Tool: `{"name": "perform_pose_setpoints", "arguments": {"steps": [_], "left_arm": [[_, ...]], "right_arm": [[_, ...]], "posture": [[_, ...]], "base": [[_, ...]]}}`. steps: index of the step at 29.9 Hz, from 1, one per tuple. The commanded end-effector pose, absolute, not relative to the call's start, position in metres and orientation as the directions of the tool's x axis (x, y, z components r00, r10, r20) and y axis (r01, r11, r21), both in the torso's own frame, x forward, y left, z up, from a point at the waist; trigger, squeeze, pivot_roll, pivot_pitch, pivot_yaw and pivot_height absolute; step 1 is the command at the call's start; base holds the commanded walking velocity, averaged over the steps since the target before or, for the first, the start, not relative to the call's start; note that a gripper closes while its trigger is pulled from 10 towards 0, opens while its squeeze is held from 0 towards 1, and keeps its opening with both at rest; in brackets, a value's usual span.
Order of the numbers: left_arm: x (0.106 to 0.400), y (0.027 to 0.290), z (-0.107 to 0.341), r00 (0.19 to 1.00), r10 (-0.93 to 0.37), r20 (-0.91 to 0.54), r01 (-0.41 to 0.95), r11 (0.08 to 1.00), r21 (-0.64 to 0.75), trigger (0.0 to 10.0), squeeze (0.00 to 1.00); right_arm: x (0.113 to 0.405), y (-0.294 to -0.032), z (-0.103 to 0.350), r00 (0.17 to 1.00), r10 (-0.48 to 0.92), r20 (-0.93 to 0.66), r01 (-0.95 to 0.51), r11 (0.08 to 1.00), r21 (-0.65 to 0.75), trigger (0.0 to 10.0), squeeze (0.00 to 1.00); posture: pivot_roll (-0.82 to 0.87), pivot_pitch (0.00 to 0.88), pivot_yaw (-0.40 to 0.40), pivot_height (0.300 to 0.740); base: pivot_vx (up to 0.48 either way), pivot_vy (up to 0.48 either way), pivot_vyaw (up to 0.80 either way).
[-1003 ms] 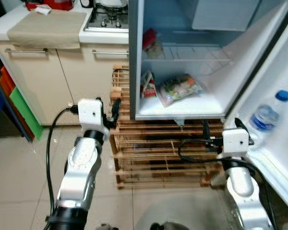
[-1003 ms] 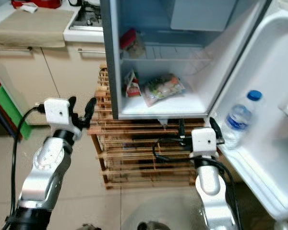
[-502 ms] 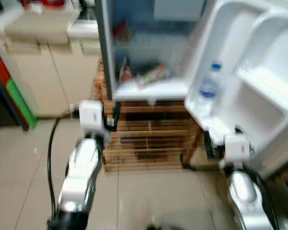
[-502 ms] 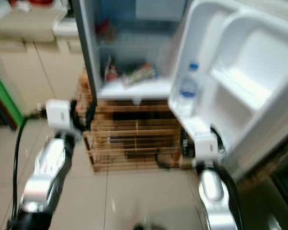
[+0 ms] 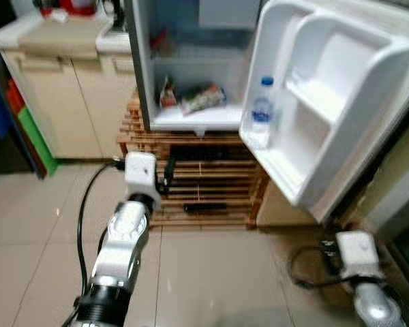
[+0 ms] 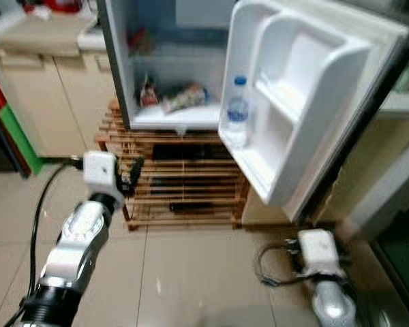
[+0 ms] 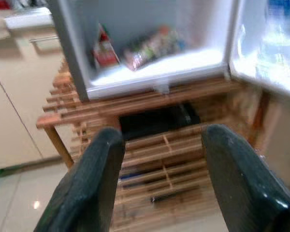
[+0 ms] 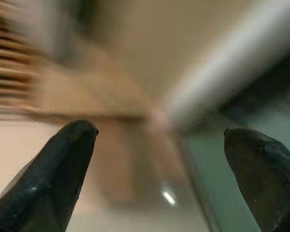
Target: Restocking fridge
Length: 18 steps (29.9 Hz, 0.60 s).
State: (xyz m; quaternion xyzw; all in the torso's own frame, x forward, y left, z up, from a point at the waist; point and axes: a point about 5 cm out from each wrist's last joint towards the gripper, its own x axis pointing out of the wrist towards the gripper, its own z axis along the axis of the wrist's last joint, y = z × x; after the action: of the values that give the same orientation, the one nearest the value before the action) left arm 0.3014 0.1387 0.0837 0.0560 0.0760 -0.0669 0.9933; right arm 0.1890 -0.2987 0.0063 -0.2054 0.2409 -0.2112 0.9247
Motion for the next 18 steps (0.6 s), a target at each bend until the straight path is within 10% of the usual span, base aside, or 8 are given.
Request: {"name": "perform_pose_setpoints", "arguments": {"steps": [1,7,18], "left_arm": [[0.305,0.134,0.081,0.97,-0.151,-0.192,0.177,0.976,0.128,10.0,0.0],[0.289,0.149,0.008,0.817,-0.121,-0.564,0.285,0.935,0.212,10.0,0.0],[0.258,0.155,-0.035,0.66,-0.125,-0.741,0.421,0.878,0.226,10.0,0.0]], "right_arm": [[0.191,-0.308,0.009,0.751,-0.565,-0.342,0.37,0.789,-0.491,10.0,0.0],[0.214,-0.332,0.044,0.662,-0.731,-0.165,0.581,0.64,-0.503,10.0,0.0],[0.289,-0.303,0.125,0.769,-0.615,0.172,0.622,0.66,-0.42,10.0,0.0]], "posture": [[-0.13,0.005,0.005,0.74],[-0.14,0.003,0.02,0.74],[-0.17,0.0,0.05,0.74]], "base": [[0.0,0.0,0.0],[0.0,0.0,0.0],[0.0,0.0,0.0]]}}
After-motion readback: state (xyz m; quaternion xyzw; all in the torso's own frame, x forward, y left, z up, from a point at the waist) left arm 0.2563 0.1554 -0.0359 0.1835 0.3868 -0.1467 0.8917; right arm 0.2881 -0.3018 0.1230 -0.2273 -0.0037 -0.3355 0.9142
